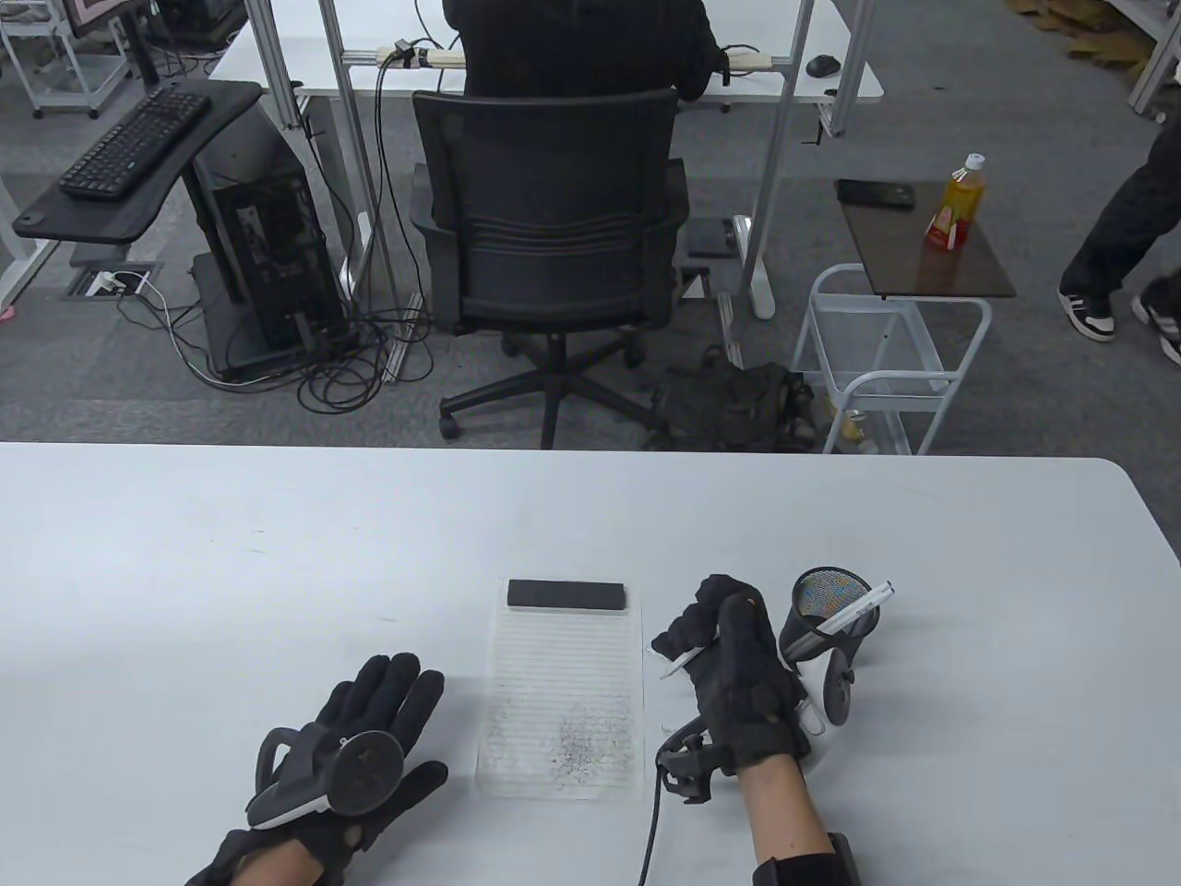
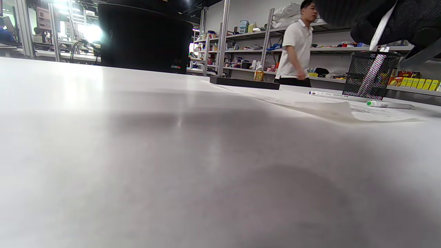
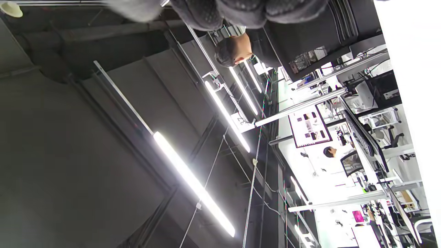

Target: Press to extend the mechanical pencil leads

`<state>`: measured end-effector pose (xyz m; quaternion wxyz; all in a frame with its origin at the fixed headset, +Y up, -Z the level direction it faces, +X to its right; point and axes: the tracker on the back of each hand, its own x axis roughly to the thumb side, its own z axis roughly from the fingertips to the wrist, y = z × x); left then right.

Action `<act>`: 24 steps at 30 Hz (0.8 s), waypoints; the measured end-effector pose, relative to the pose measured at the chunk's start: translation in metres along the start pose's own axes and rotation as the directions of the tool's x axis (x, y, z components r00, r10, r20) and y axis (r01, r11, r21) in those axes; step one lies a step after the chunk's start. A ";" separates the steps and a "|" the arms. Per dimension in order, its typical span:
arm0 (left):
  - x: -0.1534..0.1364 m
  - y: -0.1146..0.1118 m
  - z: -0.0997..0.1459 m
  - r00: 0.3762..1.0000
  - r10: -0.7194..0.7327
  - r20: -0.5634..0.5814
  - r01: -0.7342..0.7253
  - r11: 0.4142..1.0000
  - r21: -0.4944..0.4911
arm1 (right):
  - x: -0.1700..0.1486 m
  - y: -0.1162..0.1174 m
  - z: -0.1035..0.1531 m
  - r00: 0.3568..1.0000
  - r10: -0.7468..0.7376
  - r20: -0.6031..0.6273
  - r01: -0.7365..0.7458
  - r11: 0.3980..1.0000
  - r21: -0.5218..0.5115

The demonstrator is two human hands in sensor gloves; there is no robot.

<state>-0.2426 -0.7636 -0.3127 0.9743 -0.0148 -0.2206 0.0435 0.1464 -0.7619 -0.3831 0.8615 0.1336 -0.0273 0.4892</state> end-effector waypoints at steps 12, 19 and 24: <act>0.000 0.000 0.000 1.000 -0.006 0.003 0.006 1.000 0.005 | -0.011 -0.005 0.002 0.973 -0.226 0.056 0.228 0.973 -0.038; 0.000 0.000 -0.001 1.000 -0.006 0.003 0.006 1.000 0.003 | -0.009 -0.007 0.003 0.969 -0.222 0.108 0.232 0.969 -0.085; 0.000 0.000 -0.001 1.000 -0.006 0.004 0.006 1.000 0.004 | -0.008 -0.007 0.002 0.963 -0.244 0.111 0.249 0.968 -0.030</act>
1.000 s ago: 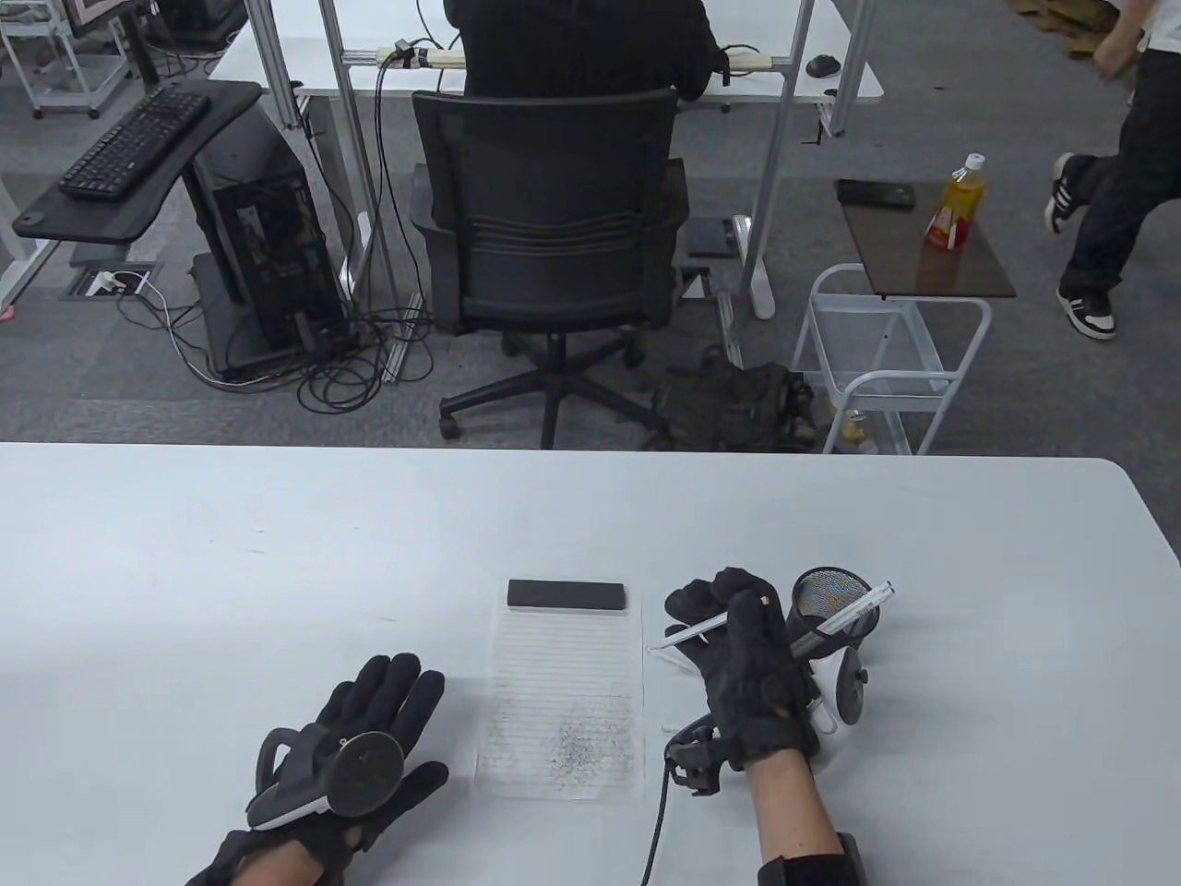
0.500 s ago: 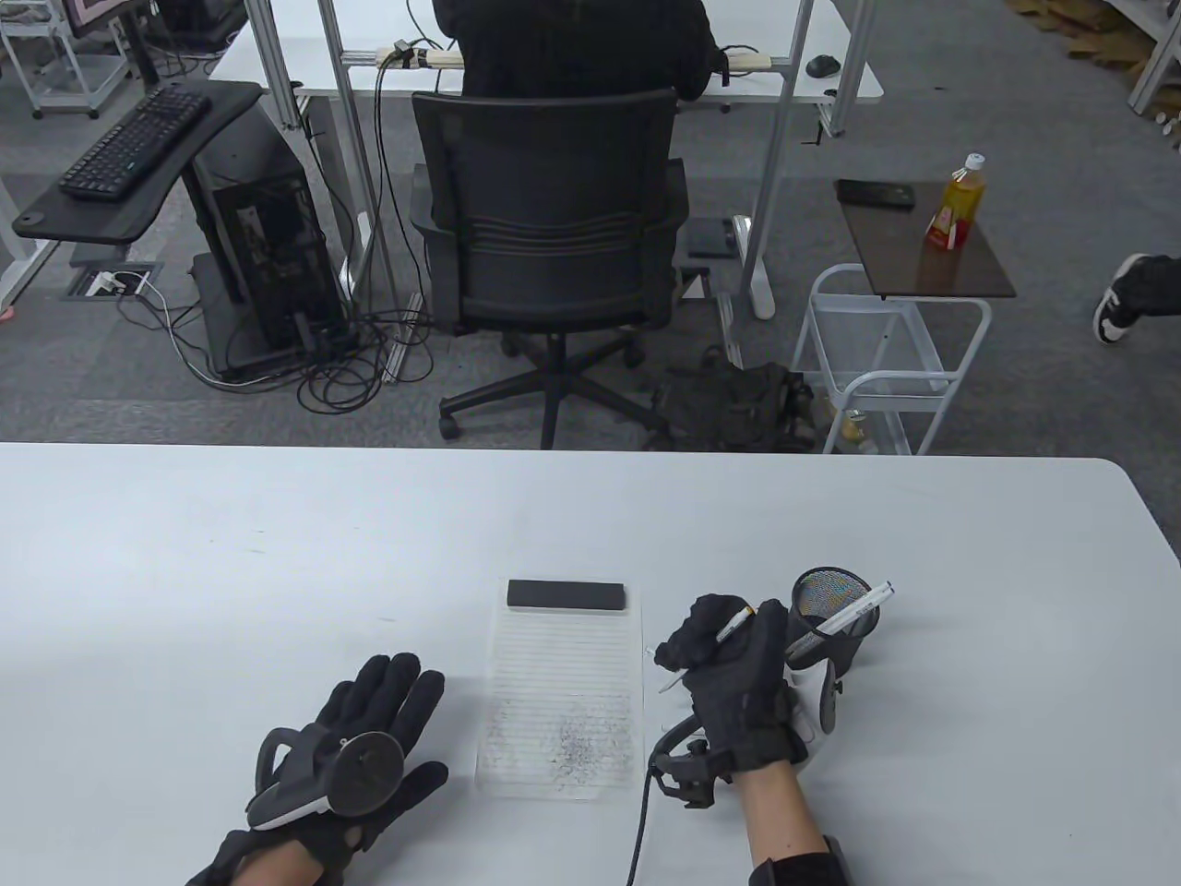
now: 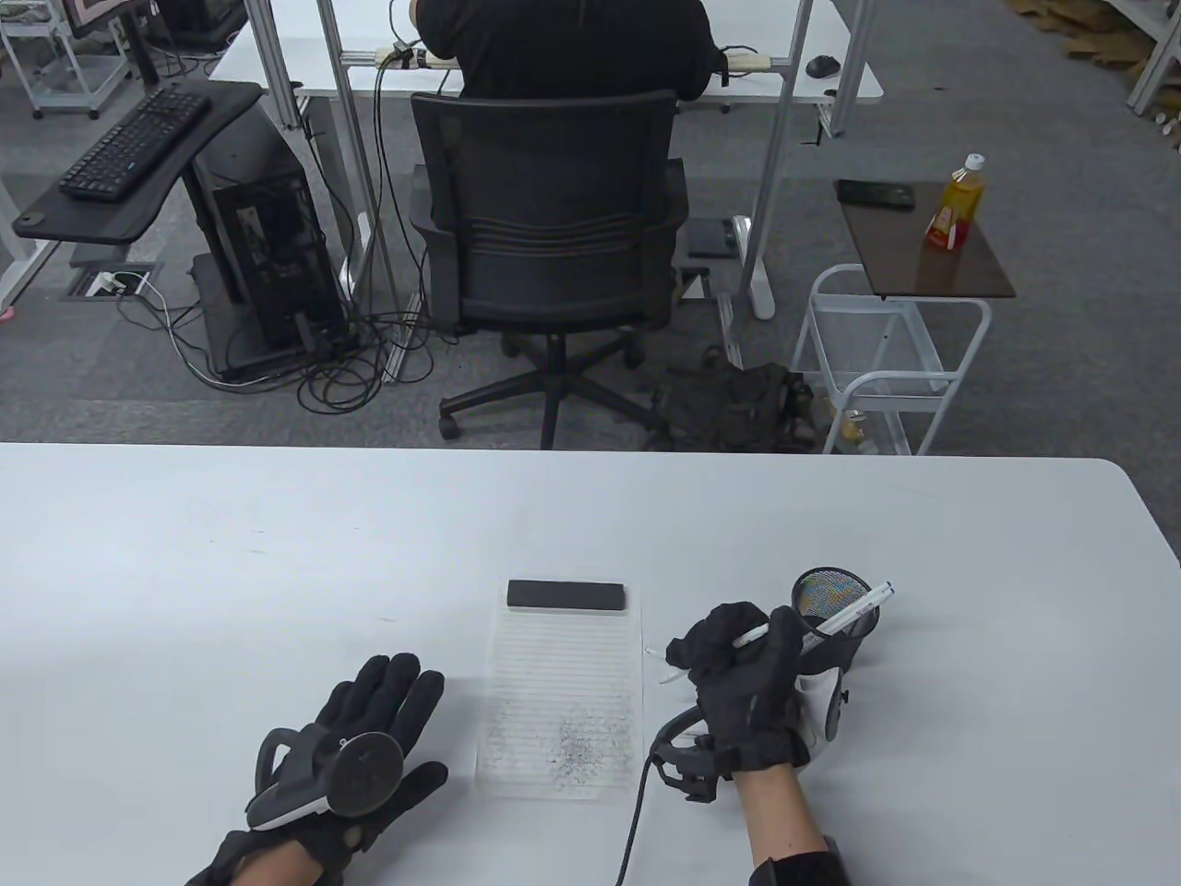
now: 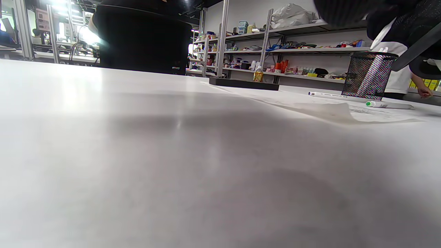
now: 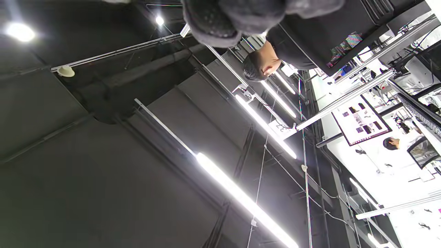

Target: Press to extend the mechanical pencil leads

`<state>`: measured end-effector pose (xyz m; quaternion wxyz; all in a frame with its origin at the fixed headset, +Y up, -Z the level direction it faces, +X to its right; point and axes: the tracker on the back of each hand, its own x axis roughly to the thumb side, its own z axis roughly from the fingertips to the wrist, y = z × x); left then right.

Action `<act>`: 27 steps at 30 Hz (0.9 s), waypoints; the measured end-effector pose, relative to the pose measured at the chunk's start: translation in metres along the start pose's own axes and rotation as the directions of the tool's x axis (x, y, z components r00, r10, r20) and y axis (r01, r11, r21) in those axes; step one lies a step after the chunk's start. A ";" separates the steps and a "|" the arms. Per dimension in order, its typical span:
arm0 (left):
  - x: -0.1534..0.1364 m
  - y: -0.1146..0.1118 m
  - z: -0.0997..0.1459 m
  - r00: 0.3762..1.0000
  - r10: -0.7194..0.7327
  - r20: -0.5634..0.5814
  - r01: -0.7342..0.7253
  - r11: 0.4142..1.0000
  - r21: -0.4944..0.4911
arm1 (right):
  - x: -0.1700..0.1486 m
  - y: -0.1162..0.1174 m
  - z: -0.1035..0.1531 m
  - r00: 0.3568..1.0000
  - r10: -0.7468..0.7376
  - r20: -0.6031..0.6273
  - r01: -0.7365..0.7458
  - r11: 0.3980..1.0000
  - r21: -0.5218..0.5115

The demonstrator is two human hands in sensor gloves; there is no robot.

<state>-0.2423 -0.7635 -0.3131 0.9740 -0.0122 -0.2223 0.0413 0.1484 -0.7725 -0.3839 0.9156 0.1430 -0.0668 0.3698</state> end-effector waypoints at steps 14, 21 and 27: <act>0.000 0.000 0.000 1.000 -0.002 0.001 0.002 1.000 -0.002 | -0.002 0.000 -0.001 1.000 0.017 0.003 -0.017 1.000 0.021; 0.000 0.000 0.000 1.000 0.000 0.001 0.000 1.000 0.001 | -0.001 0.001 -0.001 0.999 0.023 0.023 -0.024 1.000 0.013; 0.000 0.000 0.000 1.000 0.000 0.001 0.000 1.000 -0.001 | -0.002 0.002 0.000 1.000 0.008 0.019 -0.008 1.000 0.022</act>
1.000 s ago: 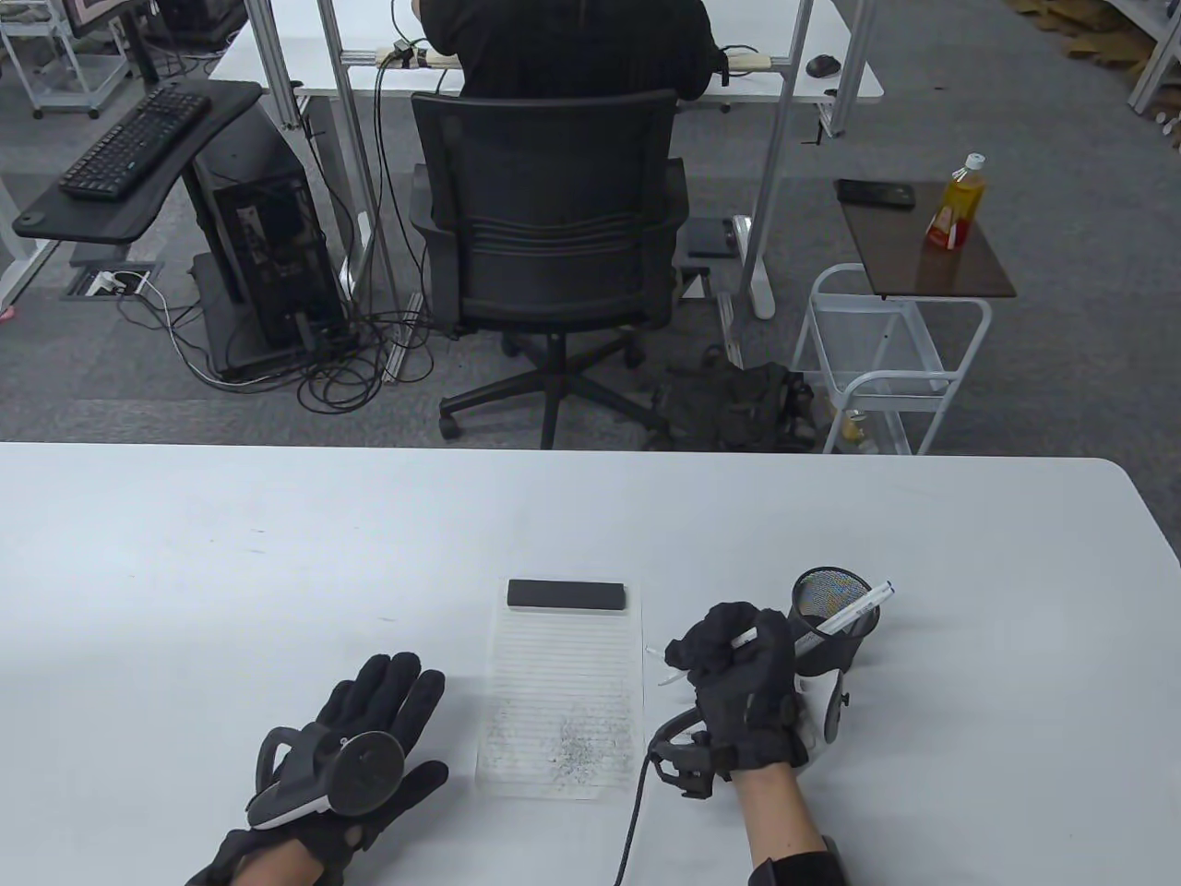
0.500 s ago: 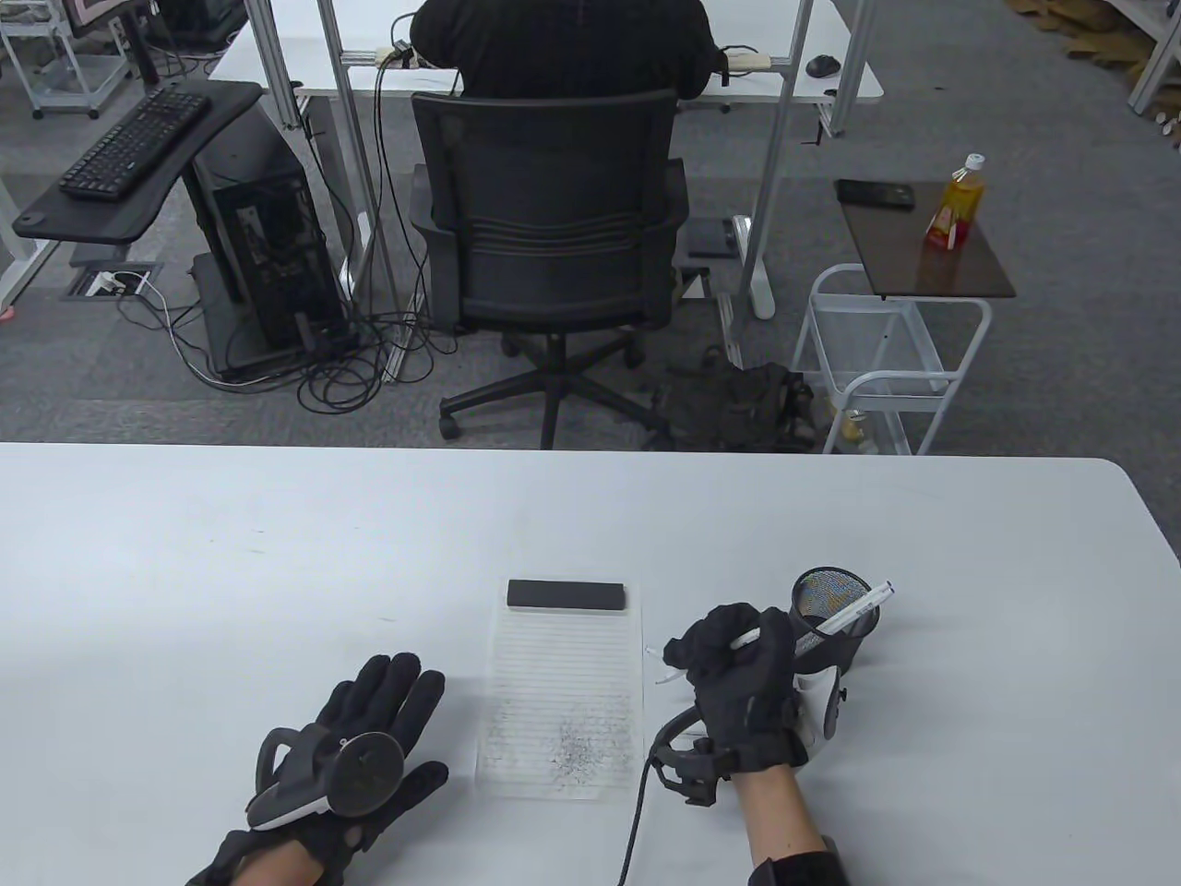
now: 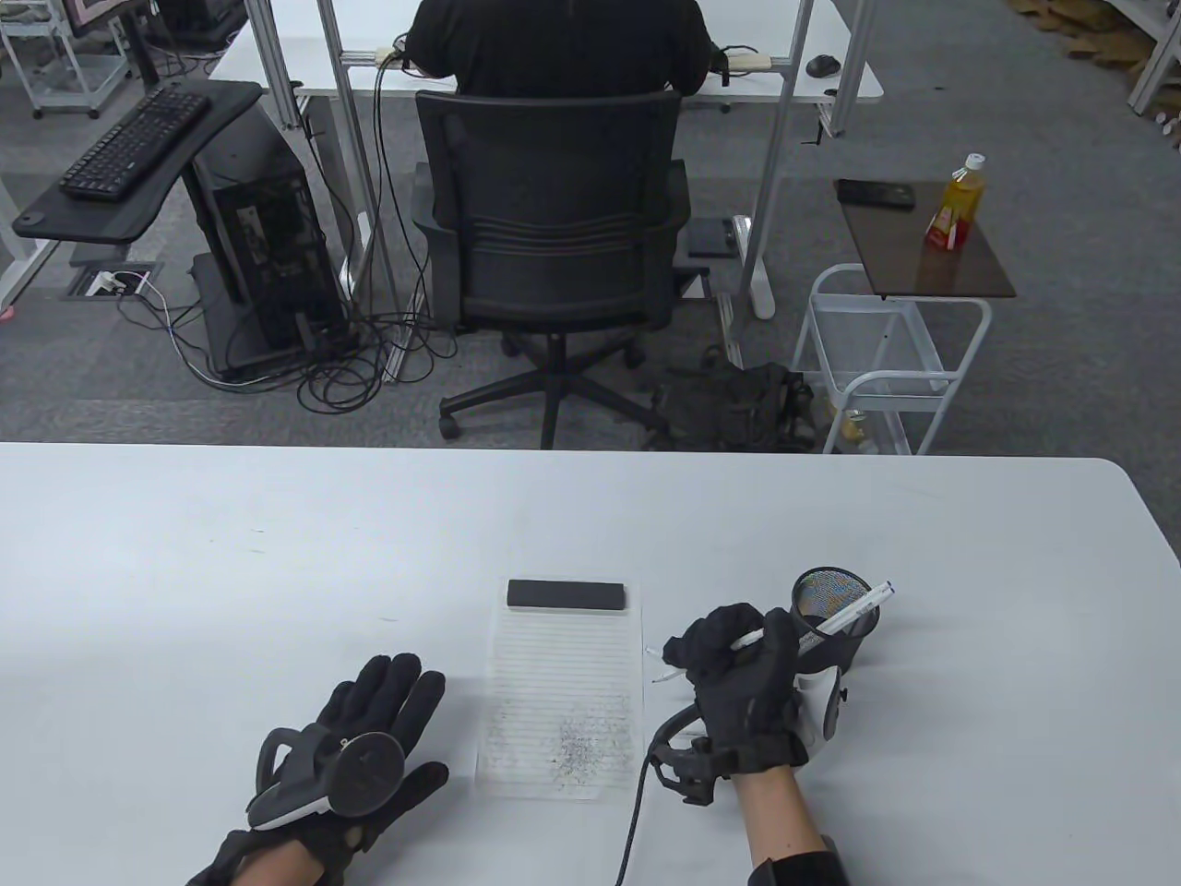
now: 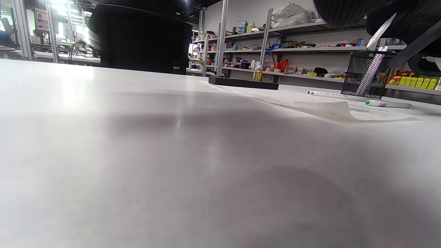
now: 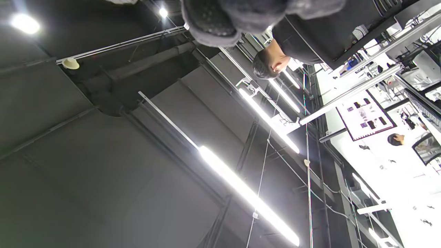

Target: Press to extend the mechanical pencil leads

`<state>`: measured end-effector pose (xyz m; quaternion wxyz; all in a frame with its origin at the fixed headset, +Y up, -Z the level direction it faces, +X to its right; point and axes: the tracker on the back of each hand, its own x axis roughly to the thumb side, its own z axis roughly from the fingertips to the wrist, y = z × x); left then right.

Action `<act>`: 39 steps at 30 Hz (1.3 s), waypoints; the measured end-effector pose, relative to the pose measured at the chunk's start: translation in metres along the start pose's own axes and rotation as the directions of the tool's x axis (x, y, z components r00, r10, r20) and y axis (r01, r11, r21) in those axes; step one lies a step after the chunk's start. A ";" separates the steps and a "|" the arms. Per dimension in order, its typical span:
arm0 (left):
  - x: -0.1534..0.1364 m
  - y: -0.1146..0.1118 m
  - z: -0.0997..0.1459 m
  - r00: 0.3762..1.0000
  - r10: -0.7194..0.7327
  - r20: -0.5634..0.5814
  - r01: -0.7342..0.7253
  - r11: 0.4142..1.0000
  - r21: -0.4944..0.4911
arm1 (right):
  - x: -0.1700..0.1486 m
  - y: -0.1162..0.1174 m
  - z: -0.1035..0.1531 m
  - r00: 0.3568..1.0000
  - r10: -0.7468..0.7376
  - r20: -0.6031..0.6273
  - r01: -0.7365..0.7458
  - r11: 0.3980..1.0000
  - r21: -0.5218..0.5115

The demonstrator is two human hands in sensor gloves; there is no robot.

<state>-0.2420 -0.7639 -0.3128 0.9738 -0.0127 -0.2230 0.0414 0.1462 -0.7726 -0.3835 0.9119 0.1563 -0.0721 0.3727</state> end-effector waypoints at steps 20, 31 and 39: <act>0.000 -0.001 0.000 1.000 -0.003 0.002 0.003 1.000 0.000 | -0.002 -0.003 0.002 0.999 -0.030 0.014 0.030 0.999 -0.042; 0.000 -0.001 -0.001 1.000 -0.005 0.004 0.005 1.000 0.000 | -0.011 -0.003 0.004 1.000 0.011 -0.022 -0.011 1.000 0.002; 0.000 0.000 0.000 1.000 -0.004 0.005 0.004 1.000 0.002 | -0.032 -0.002 0.008 0.992 0.095 -0.082 -0.099 0.994 -0.040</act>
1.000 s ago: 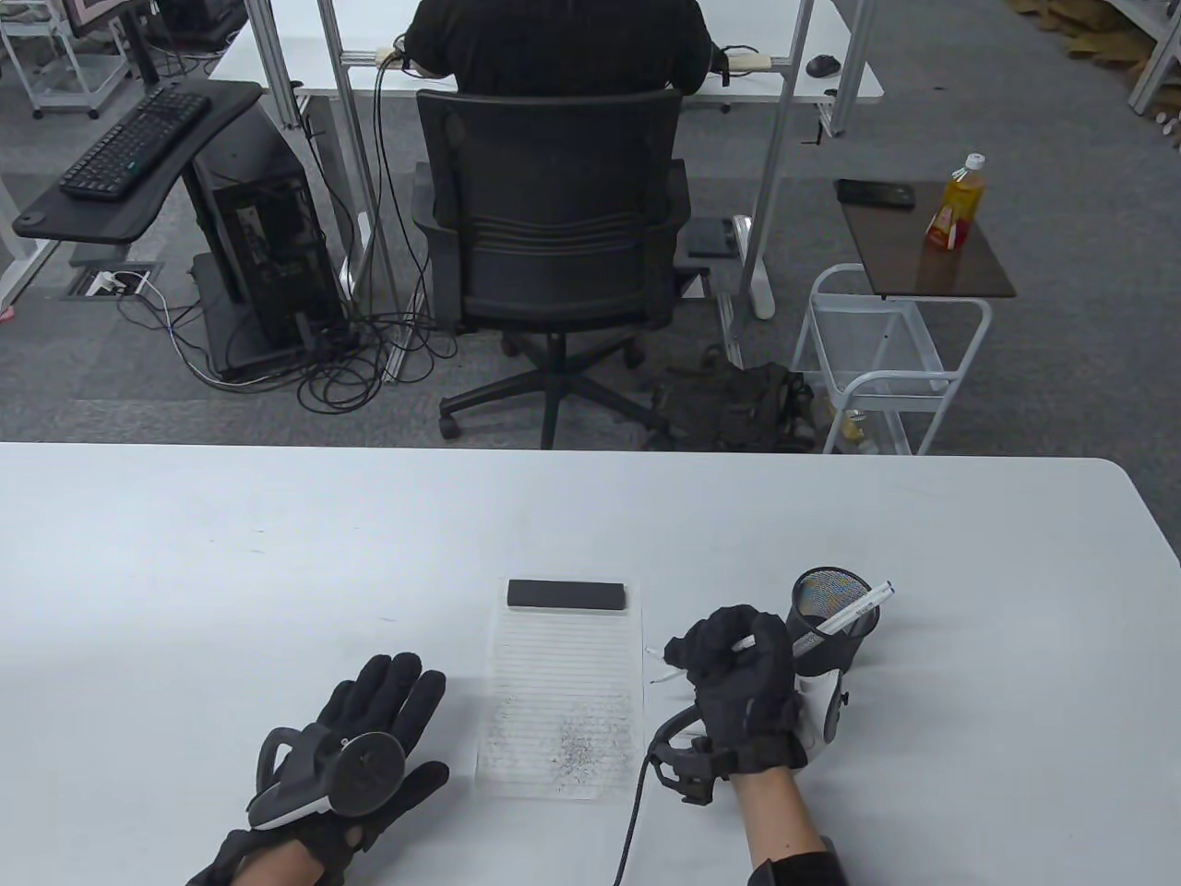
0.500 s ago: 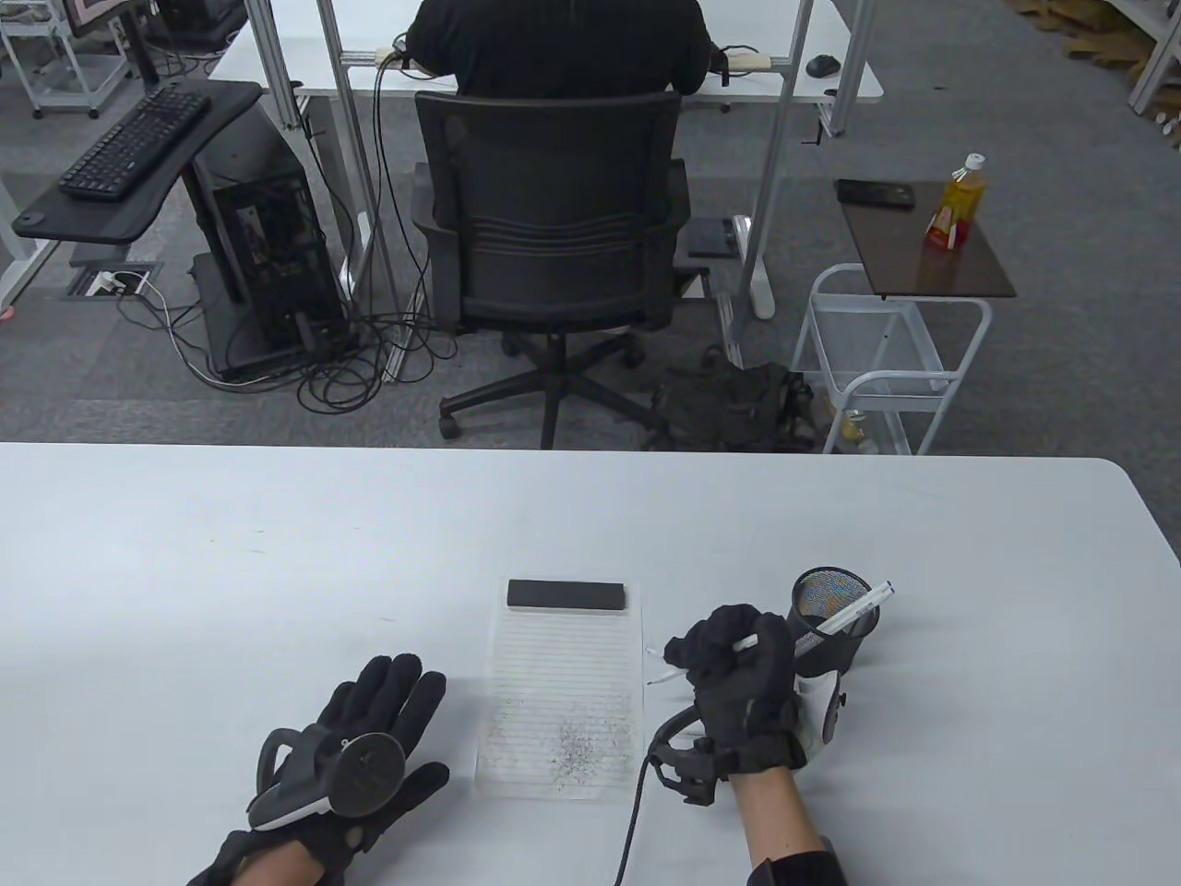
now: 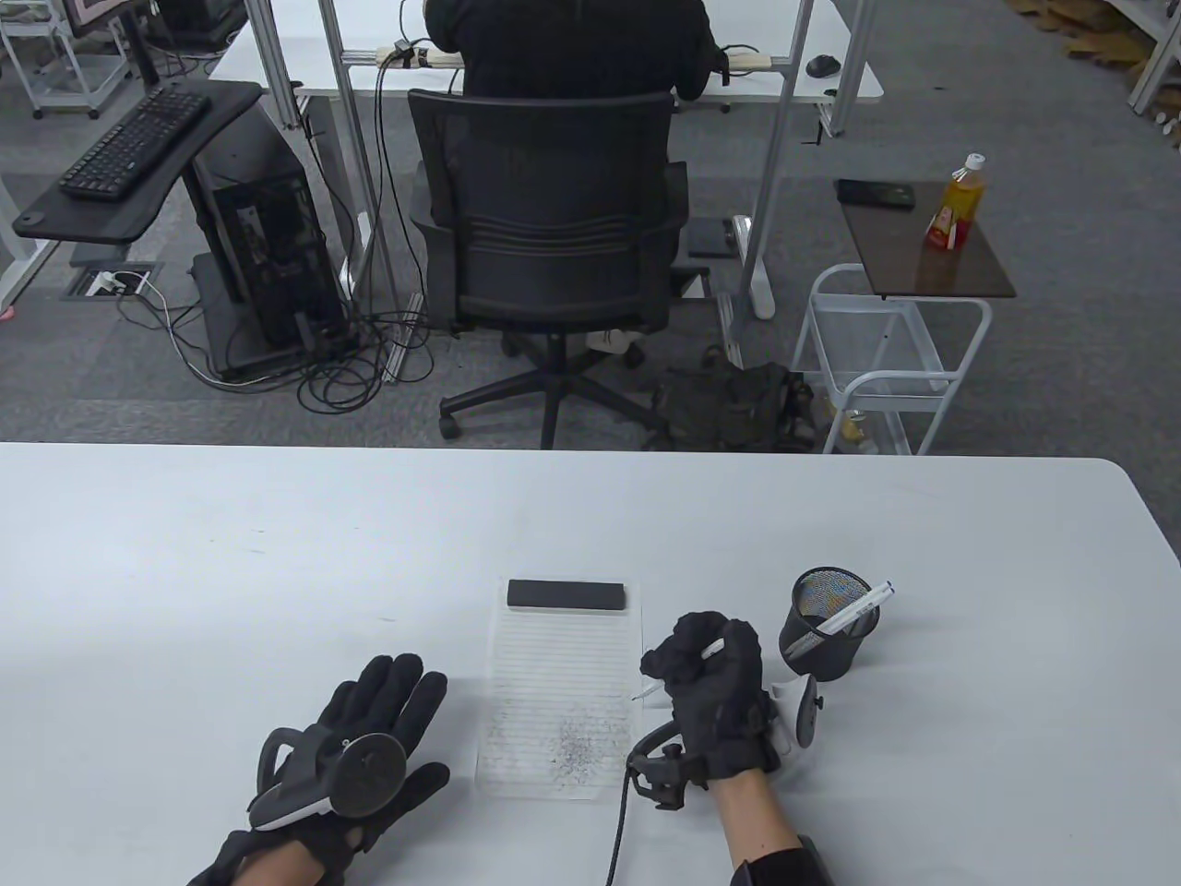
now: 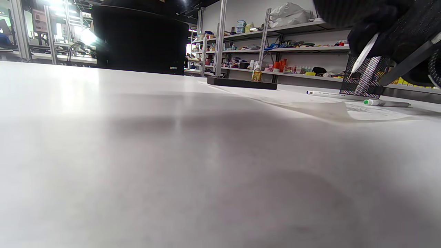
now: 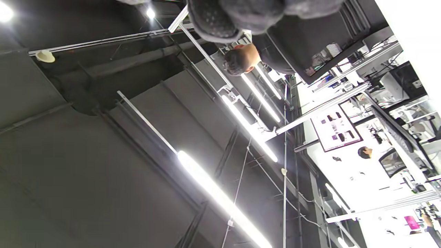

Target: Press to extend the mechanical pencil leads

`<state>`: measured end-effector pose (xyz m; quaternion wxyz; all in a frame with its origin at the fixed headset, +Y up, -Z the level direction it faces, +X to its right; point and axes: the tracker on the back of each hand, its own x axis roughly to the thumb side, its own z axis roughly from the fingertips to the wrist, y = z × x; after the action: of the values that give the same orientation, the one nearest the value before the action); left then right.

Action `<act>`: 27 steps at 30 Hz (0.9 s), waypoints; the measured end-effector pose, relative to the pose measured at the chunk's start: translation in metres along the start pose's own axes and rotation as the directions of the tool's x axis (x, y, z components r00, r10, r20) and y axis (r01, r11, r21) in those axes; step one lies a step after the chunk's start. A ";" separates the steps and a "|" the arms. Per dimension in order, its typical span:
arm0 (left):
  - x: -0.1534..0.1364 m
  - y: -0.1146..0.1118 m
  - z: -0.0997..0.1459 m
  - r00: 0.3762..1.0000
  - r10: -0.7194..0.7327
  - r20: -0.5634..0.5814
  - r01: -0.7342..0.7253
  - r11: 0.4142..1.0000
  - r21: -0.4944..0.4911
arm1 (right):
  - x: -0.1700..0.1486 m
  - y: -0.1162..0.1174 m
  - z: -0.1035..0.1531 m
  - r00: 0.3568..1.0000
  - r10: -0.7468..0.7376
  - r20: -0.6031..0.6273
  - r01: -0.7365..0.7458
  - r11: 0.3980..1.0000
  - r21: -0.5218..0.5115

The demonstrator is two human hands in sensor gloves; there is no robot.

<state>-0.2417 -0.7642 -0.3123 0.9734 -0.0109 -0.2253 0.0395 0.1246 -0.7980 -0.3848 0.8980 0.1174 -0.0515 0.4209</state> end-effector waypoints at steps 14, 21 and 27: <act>0.000 0.001 -0.001 1.000 -0.004 0.005 0.004 1.000 0.006 | -0.007 0.000 0.001 0.989 0.151 -0.008 -0.151 0.988 -0.010; 0.000 0.001 0.000 1.000 -0.003 0.003 0.003 1.000 0.007 | -0.009 0.001 0.002 0.985 0.171 -0.014 -0.171 0.985 -0.012; 0.000 0.001 0.000 1.000 -0.003 0.002 0.003 1.000 0.006 | -0.010 0.002 0.002 0.982 0.190 -0.014 -0.190 0.982 -0.006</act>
<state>-0.2419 -0.7636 -0.3129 0.9733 -0.0078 -0.2263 0.0386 0.1165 -0.8043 -0.3844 0.8544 0.1059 -0.0583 0.5054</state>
